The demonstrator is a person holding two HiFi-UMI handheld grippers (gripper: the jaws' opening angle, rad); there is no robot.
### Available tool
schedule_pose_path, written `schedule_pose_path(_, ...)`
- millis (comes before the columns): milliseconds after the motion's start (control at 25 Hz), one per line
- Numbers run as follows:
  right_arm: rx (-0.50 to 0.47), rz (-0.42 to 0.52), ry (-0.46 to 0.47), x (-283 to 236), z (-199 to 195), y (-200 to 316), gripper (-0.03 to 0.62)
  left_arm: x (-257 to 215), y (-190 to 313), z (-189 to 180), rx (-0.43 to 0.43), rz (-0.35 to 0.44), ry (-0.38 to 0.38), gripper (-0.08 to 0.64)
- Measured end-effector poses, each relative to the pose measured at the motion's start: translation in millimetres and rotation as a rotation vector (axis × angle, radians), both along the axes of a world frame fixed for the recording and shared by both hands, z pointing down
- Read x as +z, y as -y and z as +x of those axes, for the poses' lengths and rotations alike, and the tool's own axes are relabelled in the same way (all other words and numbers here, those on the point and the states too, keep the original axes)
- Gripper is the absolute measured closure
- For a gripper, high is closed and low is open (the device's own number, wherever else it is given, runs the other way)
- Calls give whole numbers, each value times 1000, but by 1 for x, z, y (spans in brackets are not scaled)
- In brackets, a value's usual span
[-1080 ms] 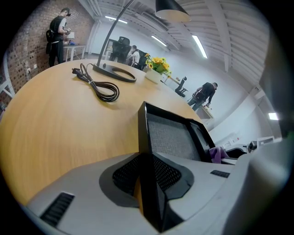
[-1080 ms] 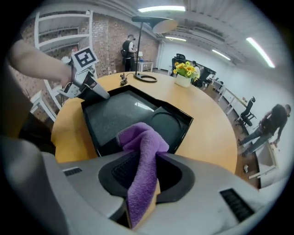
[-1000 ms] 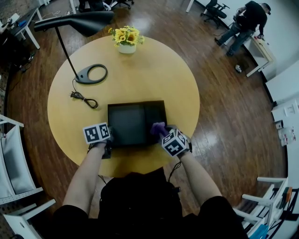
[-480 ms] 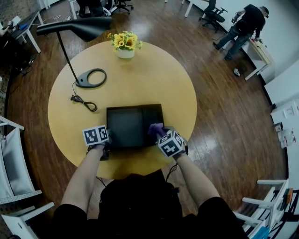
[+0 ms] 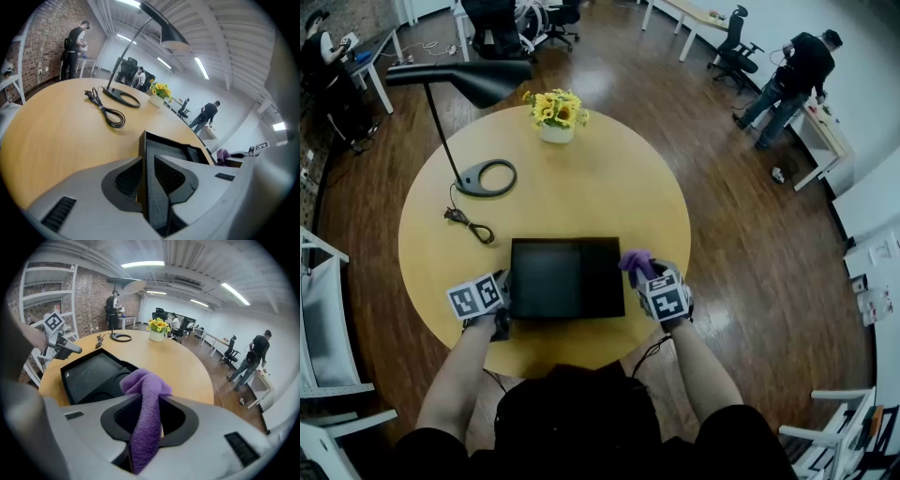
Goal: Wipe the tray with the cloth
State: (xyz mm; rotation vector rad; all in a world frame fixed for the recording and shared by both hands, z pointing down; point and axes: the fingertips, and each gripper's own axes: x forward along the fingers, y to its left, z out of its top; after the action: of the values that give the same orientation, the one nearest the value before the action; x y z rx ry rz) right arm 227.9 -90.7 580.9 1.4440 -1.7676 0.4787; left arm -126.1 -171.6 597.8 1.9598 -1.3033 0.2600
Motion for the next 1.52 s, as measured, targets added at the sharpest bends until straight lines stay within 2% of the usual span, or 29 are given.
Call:
schedule_pose_path(80,14,19,14,-10,15,10,489,-24,4,-3,-34,65,-33,489)
schedule_pose_path(280,34,-12,9,-7,54,28,479,-77,-2,-5,-113,189,-126,489)
schedule_pose_path(320,32,-17,12,-6,59,32,470,-87,-5,-3,-121,210,-138,489)
schedule_pose_path(400,31,-30,31,-3,65,36,396,-100,-11,3,-126,241,-154,489)
schedule_pose_path(520,40,-20,69,-5,70,43,385,-115,-17,9,-130,292,-142,489)
schedule_pose_path(720,50,99,227,-26,68,62,385,-145,-20,16,-132,421,-114,502)
schedule_pose_path(800,43,178,298,-46,67,69,387,-162,-22,16,-132,483,-117,520)
schedule_pose_path(960,43,394,384,-107,77,85,496,-200,-22,4,-142,613,-75,538)
schedule_pose_path(1080,60,496,465,-146,82,87,587,-221,-27,-12,-170,678,-24,538)
schedule_pose_path(1240,92,620,644,-194,74,65,589,-242,-52,-28,-225,753,-23,545)
schedule_pose_path(1360,38,673,603,-203,57,53,591,-246,-73,-27,-222,784,-24,545)
schedule_pose_path(1520,-13,689,560,-203,44,50,591,-243,-90,-27,-203,791,-7,545)
